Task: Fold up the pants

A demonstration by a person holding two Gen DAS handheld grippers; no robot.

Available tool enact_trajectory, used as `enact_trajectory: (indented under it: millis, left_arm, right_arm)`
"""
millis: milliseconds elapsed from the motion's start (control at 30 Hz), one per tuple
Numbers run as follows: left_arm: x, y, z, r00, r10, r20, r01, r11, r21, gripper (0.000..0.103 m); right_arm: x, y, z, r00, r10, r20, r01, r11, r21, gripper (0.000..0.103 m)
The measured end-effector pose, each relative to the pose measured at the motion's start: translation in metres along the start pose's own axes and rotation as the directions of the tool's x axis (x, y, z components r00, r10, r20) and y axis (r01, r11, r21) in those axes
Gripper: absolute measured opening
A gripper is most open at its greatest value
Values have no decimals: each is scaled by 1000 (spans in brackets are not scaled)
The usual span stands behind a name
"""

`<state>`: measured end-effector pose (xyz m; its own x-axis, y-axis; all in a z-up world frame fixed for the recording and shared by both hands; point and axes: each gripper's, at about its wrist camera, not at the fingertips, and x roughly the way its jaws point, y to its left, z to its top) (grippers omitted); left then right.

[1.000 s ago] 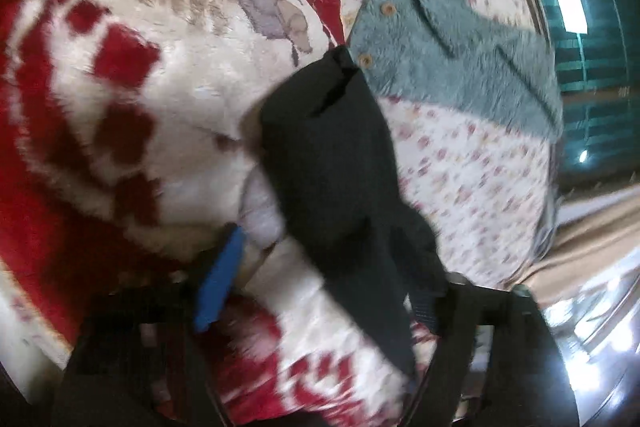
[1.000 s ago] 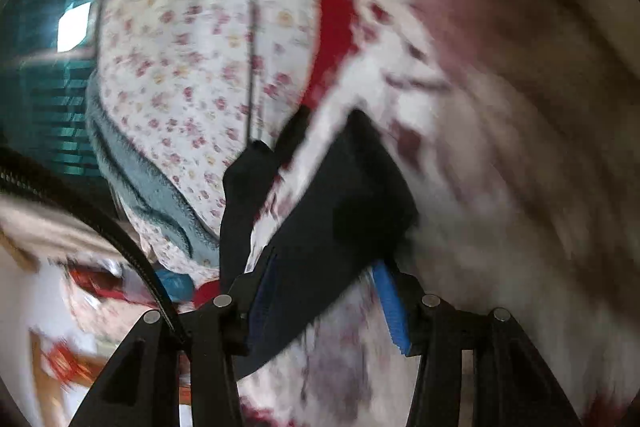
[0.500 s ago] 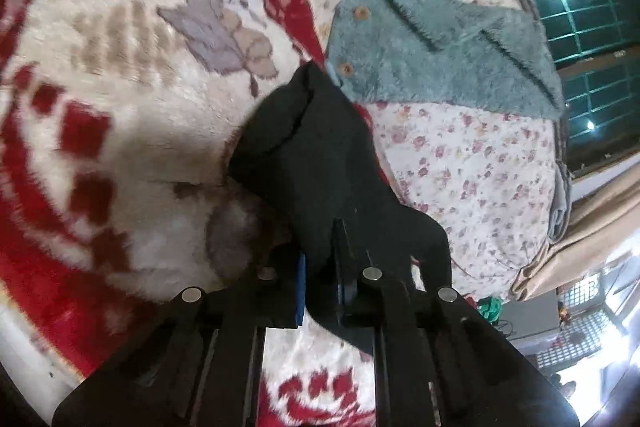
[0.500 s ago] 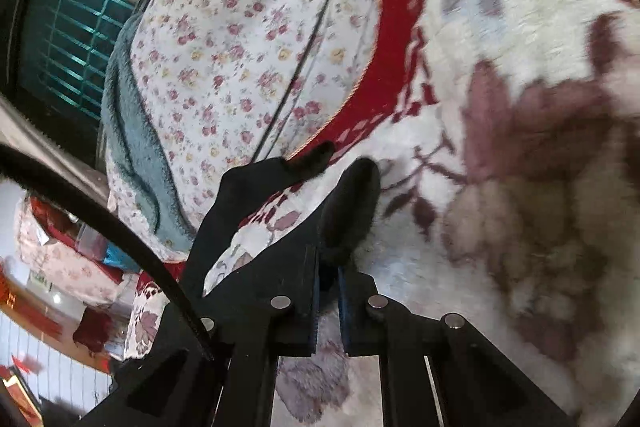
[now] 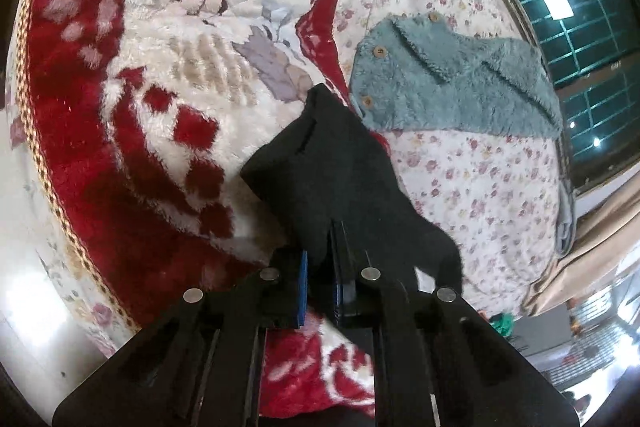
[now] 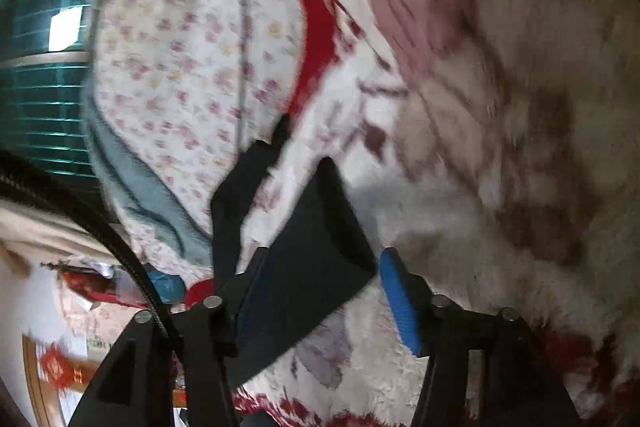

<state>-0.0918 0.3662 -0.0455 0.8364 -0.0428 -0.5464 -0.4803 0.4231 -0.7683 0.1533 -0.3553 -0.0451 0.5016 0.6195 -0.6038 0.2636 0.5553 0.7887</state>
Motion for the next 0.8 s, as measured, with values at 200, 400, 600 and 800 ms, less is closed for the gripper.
enact_trajectory:
  millis: [200, 400, 600, 800]
  left_arm:
    - [4, 4, 5, 1000, 11, 3, -11, 999, -32, 8]
    - [-20, 6, 20, 999, 15, 39, -14, 999, -35, 6]
    - [-22, 20, 25, 995, 93, 34, -91, 995, -49, 6]
    - [-53, -28, 14, 964, 157, 214, -168, 985, 31, 6]
  right_arm:
    - [32, 37, -10, 985, -125, -118, 93, 965, -246, 3]
    - [-5, 79, -31, 987, -160, -17, 138, 899, -416, 4]
    - [3, 37, -33, 957, -244, -157, 187, 932, -312, 5]
    - [-19, 68, -16, 841, -509, 184, 541, 776, -324, 24]
